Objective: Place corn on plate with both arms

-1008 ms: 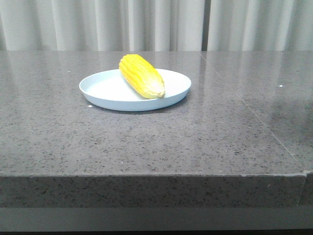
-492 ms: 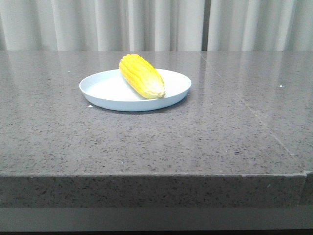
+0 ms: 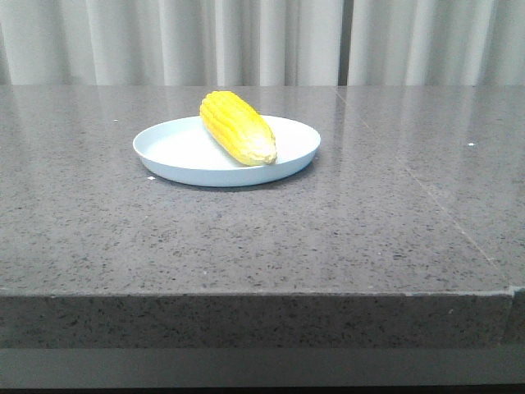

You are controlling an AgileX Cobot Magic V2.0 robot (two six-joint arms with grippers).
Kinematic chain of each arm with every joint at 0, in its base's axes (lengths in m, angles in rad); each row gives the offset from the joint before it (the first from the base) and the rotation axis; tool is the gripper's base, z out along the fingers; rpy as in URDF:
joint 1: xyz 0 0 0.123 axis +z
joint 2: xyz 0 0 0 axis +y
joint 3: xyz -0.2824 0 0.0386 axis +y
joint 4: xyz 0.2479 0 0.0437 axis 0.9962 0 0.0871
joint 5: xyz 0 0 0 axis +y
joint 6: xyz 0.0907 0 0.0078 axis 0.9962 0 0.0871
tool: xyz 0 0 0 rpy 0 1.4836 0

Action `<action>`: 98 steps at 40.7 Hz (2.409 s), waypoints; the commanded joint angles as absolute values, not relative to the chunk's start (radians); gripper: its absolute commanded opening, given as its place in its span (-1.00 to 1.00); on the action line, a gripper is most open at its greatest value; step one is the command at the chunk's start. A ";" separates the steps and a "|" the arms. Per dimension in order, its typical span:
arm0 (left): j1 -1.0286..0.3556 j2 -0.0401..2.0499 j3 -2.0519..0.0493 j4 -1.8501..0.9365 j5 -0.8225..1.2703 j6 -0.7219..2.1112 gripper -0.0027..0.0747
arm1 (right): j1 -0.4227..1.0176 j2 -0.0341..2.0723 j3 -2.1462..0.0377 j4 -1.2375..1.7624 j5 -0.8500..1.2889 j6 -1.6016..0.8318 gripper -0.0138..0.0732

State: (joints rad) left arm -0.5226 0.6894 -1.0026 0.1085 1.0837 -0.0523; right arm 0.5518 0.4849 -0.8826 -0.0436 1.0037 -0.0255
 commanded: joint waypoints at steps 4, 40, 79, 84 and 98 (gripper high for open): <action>-0.527 0.690 -1.027 0.113 1.022 -0.057 -0.50 | 0.551 0.490 -0.903 -0.059 0.932 0.000 0.36; -0.527 0.690 -1.027 0.113 1.022 -0.024 -0.98 | 0.551 0.491 -0.902 -0.058 0.935 0.000 -0.84; -0.139 0.178 -0.420 0.070 0.544 -0.024 -0.98 | 0.551 0.491 -0.902 -0.058 0.935 0.000 -0.84; -0.113 0.072 -0.252 -0.009 0.352 -0.024 -0.98 | 0.551 0.491 -0.902 -0.058 0.935 0.000 -0.84; -0.051 -0.023 0.010 -0.028 0.016 -0.024 -0.98 | 0.551 0.491 -0.902 -0.058 0.933 0.000 -0.84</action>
